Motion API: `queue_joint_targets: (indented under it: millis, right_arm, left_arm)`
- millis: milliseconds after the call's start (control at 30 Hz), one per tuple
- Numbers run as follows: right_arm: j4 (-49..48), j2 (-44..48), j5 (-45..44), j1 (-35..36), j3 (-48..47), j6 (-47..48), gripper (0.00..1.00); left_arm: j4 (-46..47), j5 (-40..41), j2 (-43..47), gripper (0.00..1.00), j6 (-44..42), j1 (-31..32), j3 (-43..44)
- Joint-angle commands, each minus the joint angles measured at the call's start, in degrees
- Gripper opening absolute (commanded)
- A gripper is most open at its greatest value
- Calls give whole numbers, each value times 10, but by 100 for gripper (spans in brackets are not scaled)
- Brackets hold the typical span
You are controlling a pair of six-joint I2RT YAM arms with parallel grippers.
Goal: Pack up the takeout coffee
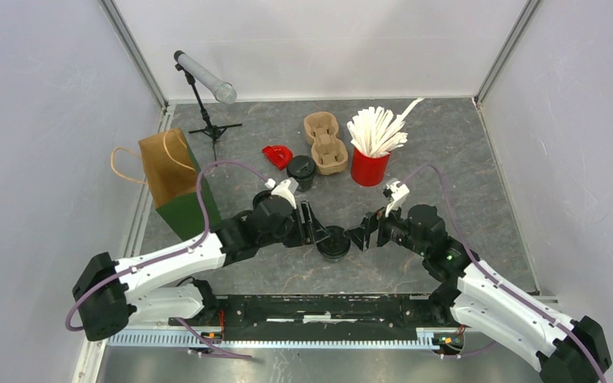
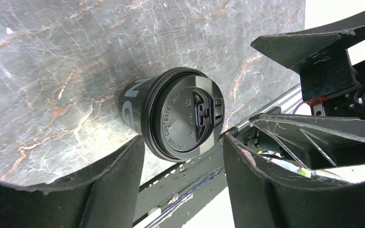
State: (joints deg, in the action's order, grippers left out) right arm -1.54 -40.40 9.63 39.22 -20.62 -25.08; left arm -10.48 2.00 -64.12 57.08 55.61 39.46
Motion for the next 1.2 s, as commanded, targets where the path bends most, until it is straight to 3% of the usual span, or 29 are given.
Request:
queue_joint_targets:
  millis: [0,167,200,267,500,1167]
  right_arm:
    - [69,-22,22,21,-64,89,97]
    - [125,-67,-62,100,-127,114,98]
    - [125,-77,-69,110,-136,114,98]
    - [129,-98,-83,130,-149,116,98]
    - [148,-170,-142,185,-200,136,98]
    - [136,-242,-146,204,-217,170,98]
  left_arm:
    - [-57,52,47,71,-65,-2,47]
    - [-124,67,110,83,-152,-2,105]
    - [-139,70,122,94,-170,-2,120]
    - [-167,72,142,100,-204,-2,148]
    - [-244,73,178,100,-282,-2,220]
    - [-243,123,264,100,-295,-2,181]
